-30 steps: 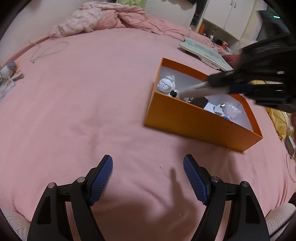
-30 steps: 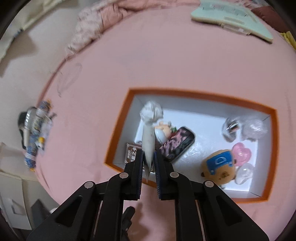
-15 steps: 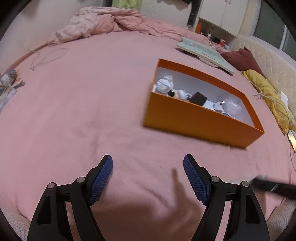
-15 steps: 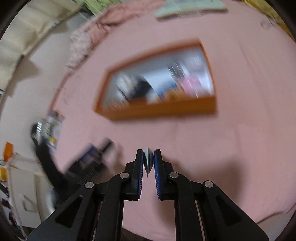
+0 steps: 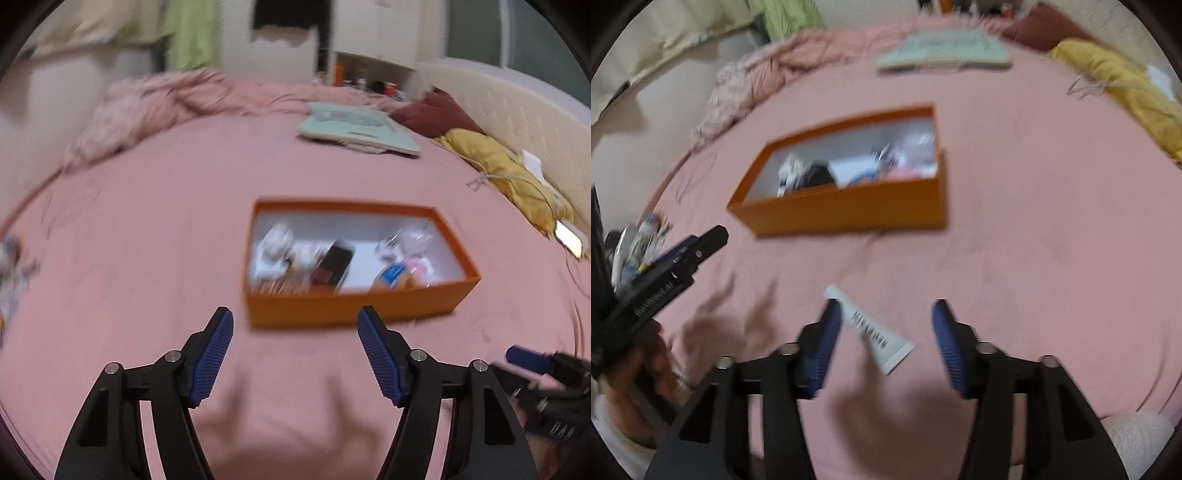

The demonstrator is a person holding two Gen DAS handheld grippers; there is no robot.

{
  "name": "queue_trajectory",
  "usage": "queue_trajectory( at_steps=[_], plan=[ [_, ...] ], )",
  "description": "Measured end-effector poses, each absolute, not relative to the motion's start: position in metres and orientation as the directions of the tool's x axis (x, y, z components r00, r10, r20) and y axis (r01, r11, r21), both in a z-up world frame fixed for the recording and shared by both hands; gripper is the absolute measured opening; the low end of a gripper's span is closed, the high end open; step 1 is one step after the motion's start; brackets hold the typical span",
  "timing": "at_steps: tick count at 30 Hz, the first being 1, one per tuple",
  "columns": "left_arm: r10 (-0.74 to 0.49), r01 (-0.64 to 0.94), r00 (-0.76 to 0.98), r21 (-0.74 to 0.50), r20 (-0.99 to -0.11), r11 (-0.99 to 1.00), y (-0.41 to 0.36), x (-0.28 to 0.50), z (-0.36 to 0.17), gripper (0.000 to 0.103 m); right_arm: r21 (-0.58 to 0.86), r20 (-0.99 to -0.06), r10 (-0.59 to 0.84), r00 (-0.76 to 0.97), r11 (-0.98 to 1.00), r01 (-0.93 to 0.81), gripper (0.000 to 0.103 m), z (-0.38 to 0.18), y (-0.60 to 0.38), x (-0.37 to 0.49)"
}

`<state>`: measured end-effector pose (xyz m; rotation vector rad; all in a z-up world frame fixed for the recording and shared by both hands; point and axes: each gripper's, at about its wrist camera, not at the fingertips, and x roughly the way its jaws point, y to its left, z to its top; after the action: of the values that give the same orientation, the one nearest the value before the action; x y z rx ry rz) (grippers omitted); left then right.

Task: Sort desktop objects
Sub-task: 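Grasp the white tube in the box with the right gripper, set it on the bed, then grasp the black case with the left gripper, place it beside the box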

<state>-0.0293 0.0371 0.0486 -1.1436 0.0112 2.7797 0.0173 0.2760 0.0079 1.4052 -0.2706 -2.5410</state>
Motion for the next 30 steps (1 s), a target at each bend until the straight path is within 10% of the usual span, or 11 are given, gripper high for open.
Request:
queue_trajectory(
  at_steps=[3,7,21,30],
  plan=[
    [0.170,-0.192,-0.657,-0.054,-0.735,-0.980,0.057,-0.067,0.057,0.069,0.334,-0.788,-0.331,-0.519,-0.938,0.092,0.062,0.006,0.279,0.012],
    [0.149,-0.256,-0.573,0.003,-0.806,-0.967,0.087,-0.112,0.040,0.033,0.386,-0.783,-0.379,-0.492,-0.918,0.092,0.062,0.002,0.274,0.002],
    [-0.010,-0.372,-0.494,0.222,-0.869,-0.902,0.121,-0.137,-0.007,0.025,0.499,-0.741,-0.488,-0.462,-0.860,0.108,0.062,-0.002,0.274,-0.004],
    [0.034,-0.356,-0.432,0.136,-0.901,-0.925,0.099,-0.142,-0.010,0.032,0.489,-0.745,-0.478,-0.465,-0.866,0.107,0.062,-0.001,0.272,-0.001]
  ],
)
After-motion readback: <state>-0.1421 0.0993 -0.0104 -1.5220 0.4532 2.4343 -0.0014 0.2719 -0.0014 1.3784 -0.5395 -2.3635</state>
